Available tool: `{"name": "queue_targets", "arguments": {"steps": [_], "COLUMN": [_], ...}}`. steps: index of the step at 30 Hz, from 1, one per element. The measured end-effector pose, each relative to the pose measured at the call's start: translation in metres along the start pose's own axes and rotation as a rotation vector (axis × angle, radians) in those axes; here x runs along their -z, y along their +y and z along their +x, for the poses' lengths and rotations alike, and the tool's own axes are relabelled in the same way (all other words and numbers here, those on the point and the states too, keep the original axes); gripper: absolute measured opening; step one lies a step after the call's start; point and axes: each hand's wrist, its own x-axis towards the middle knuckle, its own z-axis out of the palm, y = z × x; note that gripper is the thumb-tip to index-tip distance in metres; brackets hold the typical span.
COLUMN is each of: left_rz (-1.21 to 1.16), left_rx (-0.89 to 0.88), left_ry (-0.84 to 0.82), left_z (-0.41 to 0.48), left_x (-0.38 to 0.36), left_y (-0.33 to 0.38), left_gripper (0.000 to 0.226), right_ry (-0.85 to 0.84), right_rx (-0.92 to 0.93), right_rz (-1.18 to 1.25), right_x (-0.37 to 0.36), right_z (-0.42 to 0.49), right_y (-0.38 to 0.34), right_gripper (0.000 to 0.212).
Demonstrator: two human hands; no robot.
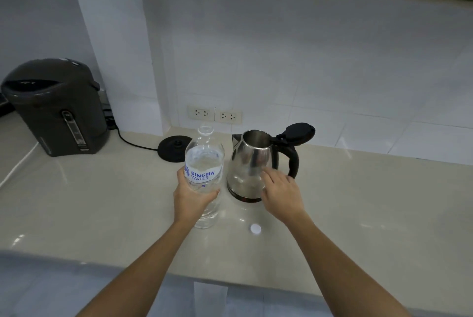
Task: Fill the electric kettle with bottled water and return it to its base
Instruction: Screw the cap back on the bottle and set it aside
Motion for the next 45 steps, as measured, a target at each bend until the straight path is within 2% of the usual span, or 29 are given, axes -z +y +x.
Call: {"name": "queue_targets", "arguments": {"steps": [2,5,8,15,18,23,26,31,36,40,45], "left_rz": [0.016,0.062,0.079,0.104,0.114,0.104,0.115,0.092,0.093,0.094,0.103], "left_rx": [0.003,0.001,0.002,-0.015,-0.017,-0.010,-0.031,-0.025,0.005,0.022,0.025], "left_ry": [-0.010,-0.026,-0.039,-0.065,-0.060,-0.069,-0.062,-0.081,-0.084,-0.090,-0.083], "left_z": [0.000,-0.001,0.001,0.003,0.002,0.002,0.002,0.001,0.001,0.001,0.001], "left_x": [0.001,0.003,0.004,0.006,0.006,0.006,0.006,0.007,0.007,0.007,0.006], "left_y": [0.000,-0.002,-0.004,-0.006,-0.005,-0.005,-0.005,-0.004,-0.003,-0.003,-0.002], "left_gripper": [0.087,0.092,0.093,0.096,0.096,0.096,0.096,0.098,0.100,0.098,0.098], "right_ry": [-0.226,-0.516,-0.673,-0.613,-0.488,-0.123,-0.131,-0.325,-0.374,-0.403,-0.467], "right_rx": [-0.066,-0.165,-0.188,-0.273,-0.312,-0.196,-0.021,0.327,0.454,0.490,0.398], "right_rz": [0.032,0.125,0.168,0.299,0.451,0.732,0.815,0.447,0.186,0.074,0.026], "right_x": [-0.022,-0.046,-0.064,-0.069,-0.038,0.062,0.120,0.166,0.173,0.178,0.177], "right_z": [-0.012,-0.029,-0.041,-0.036,-0.006,0.076,0.110,0.135,0.145,0.146,0.145], "right_y": [-0.009,-0.024,-0.033,-0.035,-0.038,-0.046,-0.054,-0.081,-0.099,-0.104,-0.114], "right_gripper": [0.040,0.047,0.051,0.034,0.030,0.027,0.026,0.029,0.032,0.035,0.026]}}
